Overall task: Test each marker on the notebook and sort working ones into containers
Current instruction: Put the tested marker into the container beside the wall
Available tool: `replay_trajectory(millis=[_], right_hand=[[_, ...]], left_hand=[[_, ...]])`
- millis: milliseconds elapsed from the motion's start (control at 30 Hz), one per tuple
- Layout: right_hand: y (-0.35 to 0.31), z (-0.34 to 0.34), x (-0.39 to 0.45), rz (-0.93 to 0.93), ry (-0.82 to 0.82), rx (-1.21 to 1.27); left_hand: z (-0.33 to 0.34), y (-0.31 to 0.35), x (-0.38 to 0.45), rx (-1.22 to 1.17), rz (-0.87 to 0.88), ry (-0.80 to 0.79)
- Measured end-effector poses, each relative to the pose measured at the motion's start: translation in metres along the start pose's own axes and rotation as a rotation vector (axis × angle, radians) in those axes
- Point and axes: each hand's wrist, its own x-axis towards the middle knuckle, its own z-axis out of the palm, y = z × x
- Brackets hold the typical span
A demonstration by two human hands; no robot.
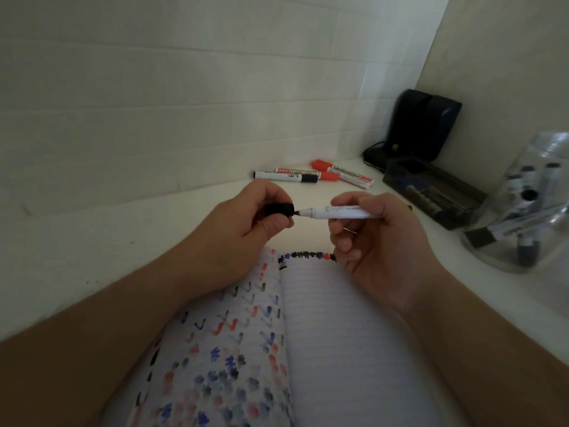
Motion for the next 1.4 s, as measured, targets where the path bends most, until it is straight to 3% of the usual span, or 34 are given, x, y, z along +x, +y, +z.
replay_trajectory(millis=[200,533,667,800,867,1033,1200,1267,1400], right_hand=[[0.003,0.007,-0.001,-0.019,0.042,-0.126],[-0.009,0.023,-0.023,-0.024,0.081,-0.005],[-0.016,-0.001,-0.061,0.076,0.079,-0.004],[-0.027,-0.050,-0.133,0.097,0.135,-0.041],[-0.030,-0.074,-0.178,0.003,0.239,-0.072],[-0.018,-0.148,-0.307,-0.249,0.712,-0.101],[0.045,-0.217,-0.433,-0.187,1.087,-0.108],[0.084,-0.243,-0.470,-0.093,1.205,-0.035],[0.162,-0.287,-0.523,0.131,1.385,0.077]], left_hand=[[0.000,0.001,0.000,0.143,0.031,0.009],[0.005,0.035,0.003,-0.123,-0.006,0.106],[0.022,0.063,-0.010,0.041,-0.064,-0.034],[0.066,0.115,-0.031,0.179,-0.012,-0.249],[0.096,0.144,-0.044,0.154,0.039,-0.322],[0.197,0.209,-0.085,-0.007,0.102,-0.516],[0.334,0.249,-0.158,-0.149,0.102,-0.693],[0.388,0.244,-0.192,-0.170,-0.012,-0.815],[0.475,0.216,-0.254,-0.214,-0.522,-1.061]])
